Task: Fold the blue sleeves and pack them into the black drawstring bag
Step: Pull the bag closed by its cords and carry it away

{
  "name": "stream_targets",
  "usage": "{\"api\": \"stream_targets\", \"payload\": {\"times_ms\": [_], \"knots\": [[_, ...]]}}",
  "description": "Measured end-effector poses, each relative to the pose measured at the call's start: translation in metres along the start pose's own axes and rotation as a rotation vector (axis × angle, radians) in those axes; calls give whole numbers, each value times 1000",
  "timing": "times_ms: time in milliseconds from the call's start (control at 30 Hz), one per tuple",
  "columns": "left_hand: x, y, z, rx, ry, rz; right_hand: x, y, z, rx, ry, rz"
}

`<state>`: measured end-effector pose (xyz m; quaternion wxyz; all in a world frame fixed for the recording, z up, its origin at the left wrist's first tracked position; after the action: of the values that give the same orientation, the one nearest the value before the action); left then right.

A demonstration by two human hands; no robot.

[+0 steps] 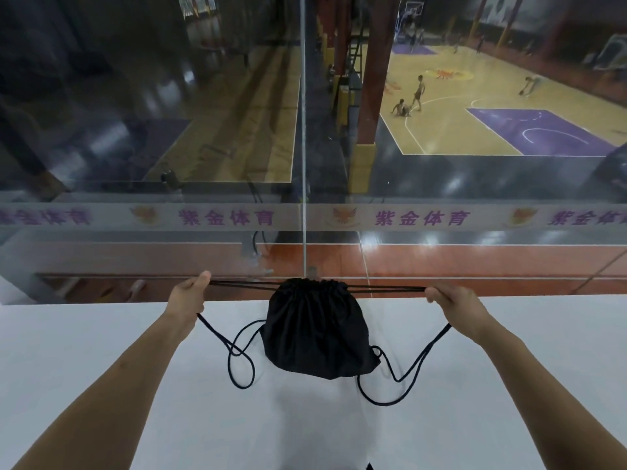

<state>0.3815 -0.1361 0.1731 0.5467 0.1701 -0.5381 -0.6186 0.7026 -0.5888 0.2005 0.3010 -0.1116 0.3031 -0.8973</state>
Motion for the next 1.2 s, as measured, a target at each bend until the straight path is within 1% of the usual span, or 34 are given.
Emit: {"api": "stream_targets", "payload": {"times_ms": [67,133,267,367,567,667,800,967,1033,1133,1200], "knots": [[-8,-6,7,-8,16,29,1,9,2,9,31,-22],[-13,-12,12,52,29,47,0,13,2,12,46,-39],[-16,-17,15,108,115,42,0,11,-6,21,66,-39],[-17,-24,17,139,106,59,0,11,-9,-2,73,-48],[3,-35,-13,213,-13,86,-5,5,-30,-83,-6,-99],[25,-43,-37,149,-107,56,-4,-2,-50,-111,-64,-111],[55,-58,-69,49,-303,23,-2,-12,-70,-139,-124,-95],[77,-67,-93,-56,-428,-52,-3,-21,-86,-168,-183,-27],[80,-71,-99,-41,-445,-62,-5,-25,-93,-145,-204,18],[85,-76,-106,43,-461,-17,-6,-36,-108,-86,-198,97],[85,-77,-112,58,-464,-32,-5,-46,-120,-66,-198,155]]}}
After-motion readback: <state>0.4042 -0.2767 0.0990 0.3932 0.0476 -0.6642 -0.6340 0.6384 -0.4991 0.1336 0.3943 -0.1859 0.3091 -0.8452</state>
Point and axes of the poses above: each hand's wrist, its own x-axis away from the middle knuckle, its own z-axis out of the back of the hand, y = z × x, the point moved 3 cm from there along -x, towards the middle knuckle, and after that the axes turned 3 degrees about z, right-handed, at the moved point
